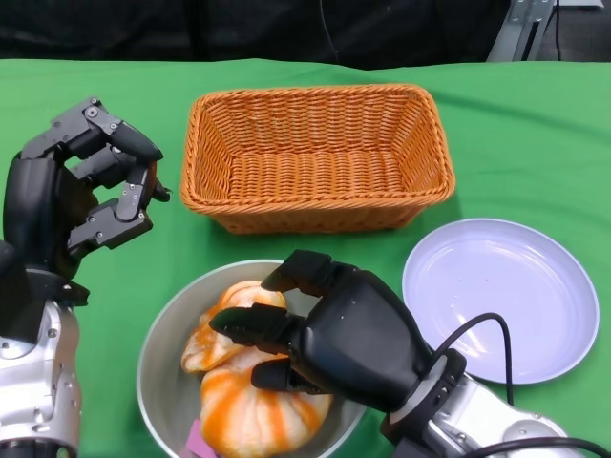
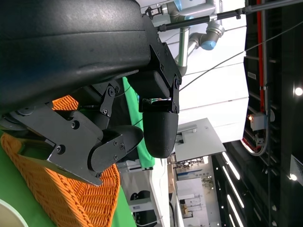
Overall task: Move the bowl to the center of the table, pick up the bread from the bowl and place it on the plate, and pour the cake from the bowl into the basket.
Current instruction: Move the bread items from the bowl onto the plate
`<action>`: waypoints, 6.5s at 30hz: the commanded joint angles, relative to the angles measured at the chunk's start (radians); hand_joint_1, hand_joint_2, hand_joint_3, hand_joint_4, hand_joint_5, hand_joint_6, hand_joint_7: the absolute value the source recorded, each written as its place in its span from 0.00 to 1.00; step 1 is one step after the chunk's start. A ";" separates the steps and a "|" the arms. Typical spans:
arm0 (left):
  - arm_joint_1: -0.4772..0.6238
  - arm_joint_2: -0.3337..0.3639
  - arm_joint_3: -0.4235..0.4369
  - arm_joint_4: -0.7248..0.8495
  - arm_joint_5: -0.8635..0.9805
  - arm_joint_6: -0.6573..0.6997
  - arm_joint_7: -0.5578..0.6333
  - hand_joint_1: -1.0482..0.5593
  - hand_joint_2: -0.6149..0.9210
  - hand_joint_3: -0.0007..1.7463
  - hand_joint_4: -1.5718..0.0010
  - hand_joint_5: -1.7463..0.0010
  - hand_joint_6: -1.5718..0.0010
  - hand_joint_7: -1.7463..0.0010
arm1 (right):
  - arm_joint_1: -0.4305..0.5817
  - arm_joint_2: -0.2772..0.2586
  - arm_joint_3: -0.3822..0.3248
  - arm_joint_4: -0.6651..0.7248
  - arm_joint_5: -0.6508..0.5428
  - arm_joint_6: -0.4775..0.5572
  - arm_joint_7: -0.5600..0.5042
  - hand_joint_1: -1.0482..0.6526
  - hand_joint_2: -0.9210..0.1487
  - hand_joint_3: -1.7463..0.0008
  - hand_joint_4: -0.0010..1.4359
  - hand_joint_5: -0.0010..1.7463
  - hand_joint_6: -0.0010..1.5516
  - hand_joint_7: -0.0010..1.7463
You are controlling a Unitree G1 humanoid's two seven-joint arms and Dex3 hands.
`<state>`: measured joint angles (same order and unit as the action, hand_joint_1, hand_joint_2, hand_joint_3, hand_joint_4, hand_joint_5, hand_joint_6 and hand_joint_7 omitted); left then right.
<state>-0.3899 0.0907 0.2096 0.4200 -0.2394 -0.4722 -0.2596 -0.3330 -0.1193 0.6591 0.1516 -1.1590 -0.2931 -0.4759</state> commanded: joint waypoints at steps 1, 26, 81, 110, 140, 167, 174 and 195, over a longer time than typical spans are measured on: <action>0.001 0.023 0.009 -0.006 -0.002 -0.023 -0.007 0.61 0.80 0.58 0.50 0.08 0.48 0.24 | -0.032 0.009 0.010 0.037 -0.019 0.024 -0.053 0.31 0.00 0.92 0.47 0.31 0.54 0.03; 0.005 0.018 0.030 -0.046 -0.029 -0.013 0.007 0.60 0.79 0.61 0.50 0.09 0.51 0.23 | -0.112 0.037 0.052 0.194 0.017 0.076 -0.026 0.23 0.04 1.00 0.45 0.35 0.53 0.02; -0.002 0.039 0.040 -0.027 -0.022 -0.015 -0.003 0.59 0.79 0.59 0.49 0.09 0.50 0.24 | -0.243 0.119 0.176 0.436 0.108 0.238 0.339 0.30 0.00 0.99 0.52 0.31 0.49 0.00; 0.001 0.034 0.038 -0.015 0.004 -0.040 0.002 0.62 0.79 0.60 0.49 0.11 0.49 0.25 | -0.263 0.136 0.157 0.631 0.183 0.032 -0.041 0.37 0.03 1.00 0.47 0.58 0.65 0.05; -0.003 0.037 0.040 0.021 0.005 -0.065 -0.003 0.62 0.77 0.63 0.48 0.13 0.47 0.28 | -0.278 0.072 0.130 0.558 0.122 0.127 -0.207 0.41 0.02 1.00 0.56 0.66 0.70 0.08; -0.009 0.045 0.030 0.059 0.035 -0.101 0.002 0.63 0.79 0.62 0.48 0.12 0.49 0.26 | -0.187 -0.002 -0.045 0.333 0.274 -0.161 -0.257 0.46 0.00 0.95 0.44 0.91 0.40 0.66; -0.016 0.045 0.030 0.075 0.040 -0.108 0.007 0.63 0.79 0.63 0.48 0.12 0.49 0.26 | -0.127 -0.034 -0.100 0.239 0.283 -0.173 -0.236 0.46 0.01 0.98 0.50 0.83 0.47 0.55; -0.012 0.058 0.034 0.074 0.028 -0.094 0.003 0.64 0.79 0.62 0.48 0.12 0.48 0.25 | 0.187 -0.198 -0.442 -0.033 0.345 -0.118 -0.236 0.48 0.00 0.98 0.49 0.90 0.51 0.56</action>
<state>-0.3955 0.1253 0.2367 0.4949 -0.2086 -0.5616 -0.2589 -0.1706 -0.2955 0.2477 0.1451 -0.8325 -0.4176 -0.7088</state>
